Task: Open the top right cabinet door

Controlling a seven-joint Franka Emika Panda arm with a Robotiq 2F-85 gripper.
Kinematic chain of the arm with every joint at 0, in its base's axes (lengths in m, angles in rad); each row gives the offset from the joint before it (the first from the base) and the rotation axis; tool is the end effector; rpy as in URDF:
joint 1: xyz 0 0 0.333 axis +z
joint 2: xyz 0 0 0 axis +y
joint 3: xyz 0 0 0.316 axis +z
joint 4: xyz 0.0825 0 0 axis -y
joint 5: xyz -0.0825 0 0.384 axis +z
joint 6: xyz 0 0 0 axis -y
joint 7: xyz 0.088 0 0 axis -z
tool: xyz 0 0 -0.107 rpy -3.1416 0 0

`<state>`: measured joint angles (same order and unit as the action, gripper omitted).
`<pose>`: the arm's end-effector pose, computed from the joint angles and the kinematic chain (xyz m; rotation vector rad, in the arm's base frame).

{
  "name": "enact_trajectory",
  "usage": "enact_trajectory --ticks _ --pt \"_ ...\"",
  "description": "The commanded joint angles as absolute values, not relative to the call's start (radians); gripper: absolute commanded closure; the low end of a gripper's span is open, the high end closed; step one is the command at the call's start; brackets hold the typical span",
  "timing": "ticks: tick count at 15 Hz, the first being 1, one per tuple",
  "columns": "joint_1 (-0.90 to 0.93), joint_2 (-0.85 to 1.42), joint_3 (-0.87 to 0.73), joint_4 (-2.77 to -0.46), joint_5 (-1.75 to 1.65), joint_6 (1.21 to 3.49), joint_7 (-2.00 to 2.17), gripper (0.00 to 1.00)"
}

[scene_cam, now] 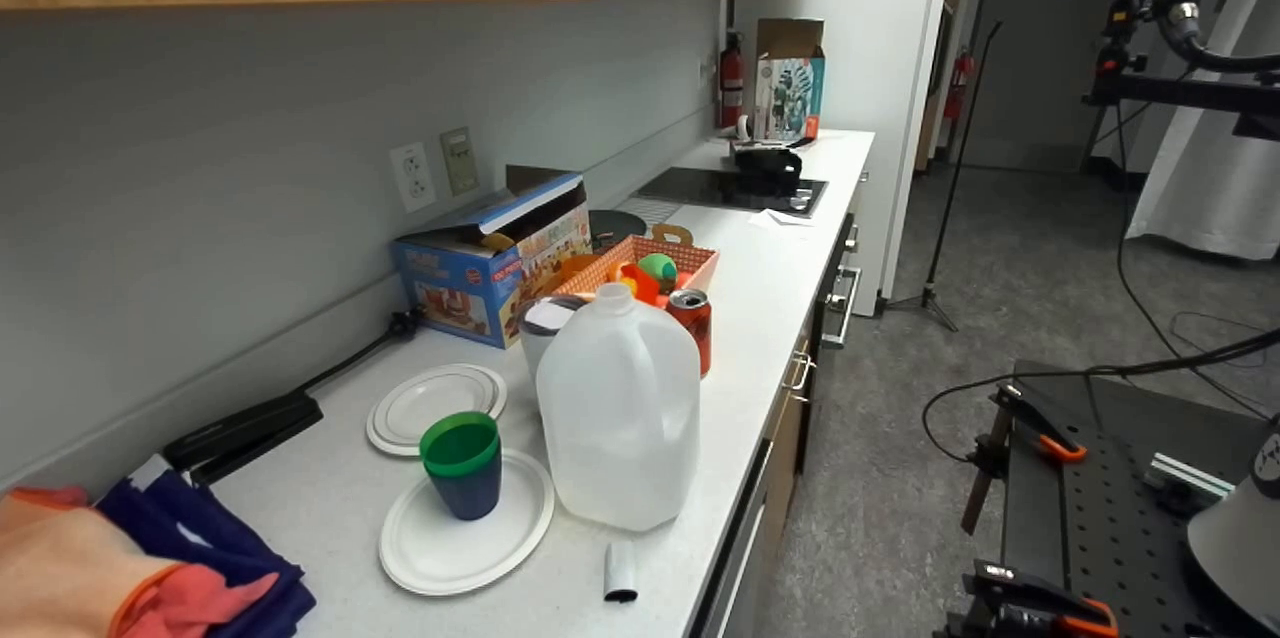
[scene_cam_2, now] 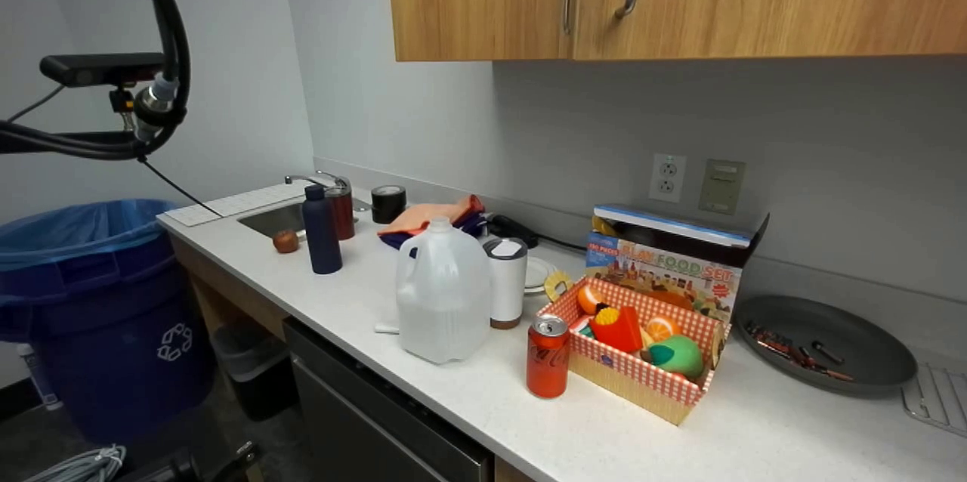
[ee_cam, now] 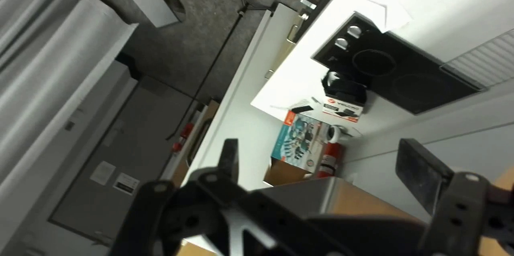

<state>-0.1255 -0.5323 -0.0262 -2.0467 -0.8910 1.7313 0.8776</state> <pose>0.3810 -0.1337 0.6985 2.0476 -1.0885 0.6252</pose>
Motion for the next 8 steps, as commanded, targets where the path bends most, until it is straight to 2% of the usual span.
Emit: enact_trajectory --ticks 1,8 --pt "-0.15 -0.546 -0.029 -2.039 -0.872 1.685 0.892 0.0" --pt "-0.055 -0.55 0.02 -2.036 -0.565 1.596 0.713 0.0"
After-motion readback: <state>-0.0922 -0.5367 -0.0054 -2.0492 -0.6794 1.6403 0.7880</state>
